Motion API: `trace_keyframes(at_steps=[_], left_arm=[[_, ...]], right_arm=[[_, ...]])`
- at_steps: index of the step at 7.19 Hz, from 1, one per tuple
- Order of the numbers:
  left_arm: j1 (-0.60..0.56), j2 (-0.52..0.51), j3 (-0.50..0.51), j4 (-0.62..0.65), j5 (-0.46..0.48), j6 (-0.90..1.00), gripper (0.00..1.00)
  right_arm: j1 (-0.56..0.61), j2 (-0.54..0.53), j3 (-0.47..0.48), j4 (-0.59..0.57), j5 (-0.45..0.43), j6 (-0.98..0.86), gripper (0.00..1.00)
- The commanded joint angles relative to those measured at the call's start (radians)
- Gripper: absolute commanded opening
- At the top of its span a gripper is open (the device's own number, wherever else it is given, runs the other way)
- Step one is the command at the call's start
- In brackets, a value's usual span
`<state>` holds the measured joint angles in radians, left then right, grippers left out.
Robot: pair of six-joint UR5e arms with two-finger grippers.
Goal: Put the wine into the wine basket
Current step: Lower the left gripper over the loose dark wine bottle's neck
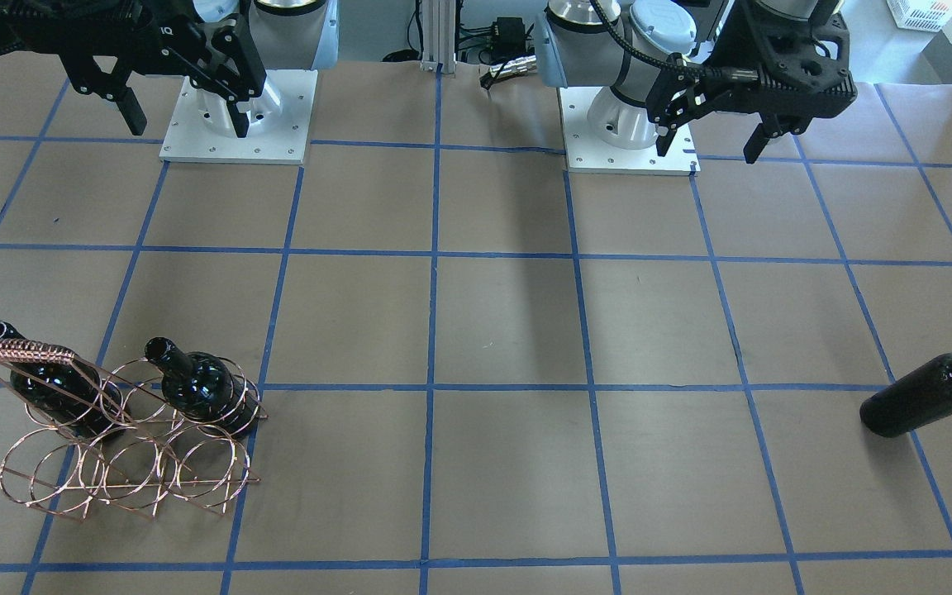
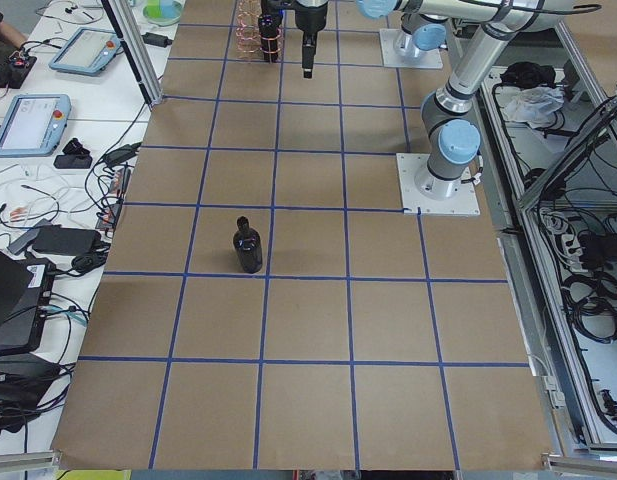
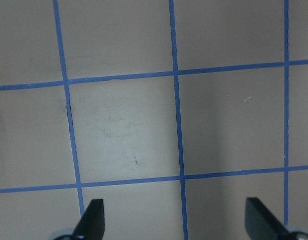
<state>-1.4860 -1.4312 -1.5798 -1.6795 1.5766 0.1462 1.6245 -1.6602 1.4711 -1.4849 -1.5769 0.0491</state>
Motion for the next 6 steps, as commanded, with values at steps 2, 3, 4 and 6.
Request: trace_keyframes(at_steps=[2, 3, 4, 6], left_arm=[[0.092, -0.005, 0.012, 0.032, 0.006, 0.028, 1.0], [0.228, -0.017, 0.012, 0.037, -0.001, 0.118, 1.0], [0.342, -0.04, 0.015, 0.067, -0.012, 0.192, 1.0], [0.449, -0.113, 0.065, 0.125, 0.005, 0.368, 1.0]], right_arm=[[0.0, -0.001, 0.0, 0.0, 0.0, 0.0, 1.0], [0.0, -0.001, 0.0, 0.0, 0.0, 0.0, 1.0], [0.0, -0.001, 0.003, 0.002, 0.0, -0.002, 1.0], [0.0, -0.026, 0.04, 0.0, -0.002, -0.002, 1.0]])
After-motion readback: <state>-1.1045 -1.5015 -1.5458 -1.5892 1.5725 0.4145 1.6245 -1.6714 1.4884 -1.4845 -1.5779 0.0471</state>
